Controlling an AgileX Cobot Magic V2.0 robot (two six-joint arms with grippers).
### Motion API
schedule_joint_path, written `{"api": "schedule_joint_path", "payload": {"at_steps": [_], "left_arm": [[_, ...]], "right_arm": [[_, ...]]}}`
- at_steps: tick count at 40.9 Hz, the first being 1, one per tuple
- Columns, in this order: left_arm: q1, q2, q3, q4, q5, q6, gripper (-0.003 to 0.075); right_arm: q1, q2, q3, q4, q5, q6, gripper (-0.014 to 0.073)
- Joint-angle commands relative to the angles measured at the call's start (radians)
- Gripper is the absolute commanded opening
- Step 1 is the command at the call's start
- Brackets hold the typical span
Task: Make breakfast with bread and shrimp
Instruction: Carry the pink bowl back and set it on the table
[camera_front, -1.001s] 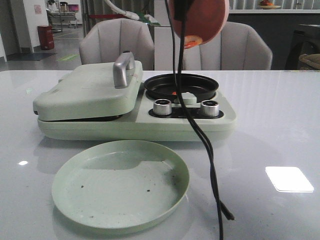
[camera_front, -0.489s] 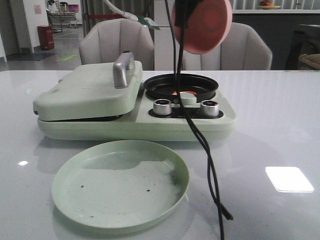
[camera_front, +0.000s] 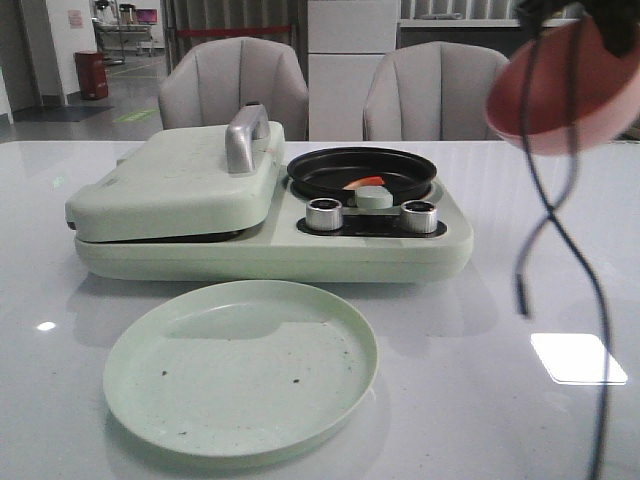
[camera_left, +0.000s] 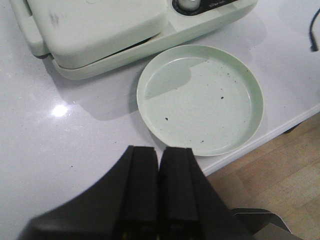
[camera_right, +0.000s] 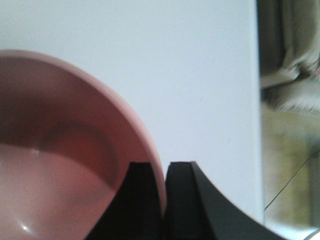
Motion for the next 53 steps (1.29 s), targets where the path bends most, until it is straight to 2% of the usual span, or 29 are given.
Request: {"api": "schedule_joint_path", "payload": {"at_steps": [1,11,16,25,28,32,35,39,46,53], "left_arm": [[-0.005,0.003,-0.026,-0.009,-0.065,-0.009,0.0101],[-0.005,0.003,-0.026,-0.009,-0.065,-0.009,0.0101],[-0.005,0.003,-0.026,-0.009,-0.065,-0.009,0.0101],[-0.005,0.003,-0.026,-0.009,-0.065,-0.009,0.0101],[-0.005,0.003,-0.026,-0.009,-0.065,-0.009,0.0101],[-0.005,0.003,-0.026,-0.009,-0.065,-0.009,0.0101],[-0.005,0.003,-0.026,-0.009,-0.065,-0.009,0.0101],[-0.005,0.003,-0.026,-0.009,-0.065,-0.009,0.0101],[-0.005,0.003,-0.026,-0.009,-0.065,-0.009,0.0101],[-0.005,0.003,-0.026,-0.009,-0.065,-0.009,0.0101]], "right_arm": [[-0.135,-0.141,0.132,0.190,-0.117,-0.084,0.0050],[-0.450,-0.186,0.422,0.680,-0.343,-0.309,0.0050],[-0.503,-0.165,0.511,0.822,-0.426,-0.388,0.0050],[-0.472,-0.100,0.546,0.849,-0.482,-0.421,0.0051],[-0.460,-0.082,0.546,0.847,-0.479,-0.430,0.0084],[-0.451,-0.074,0.546,0.841,-0.479,-0.451,0.0227],[-0.451,-0.076,0.546,0.837,-0.480,-0.457,0.0384],[-0.451,-0.086,0.546,0.831,-0.482,-0.457,0.0488],[-0.420,-0.169,0.547,0.828,-0.498,-0.463,0.0461],[-0.335,-0.300,0.558,0.823,-0.505,-0.500,0.0419]]}}
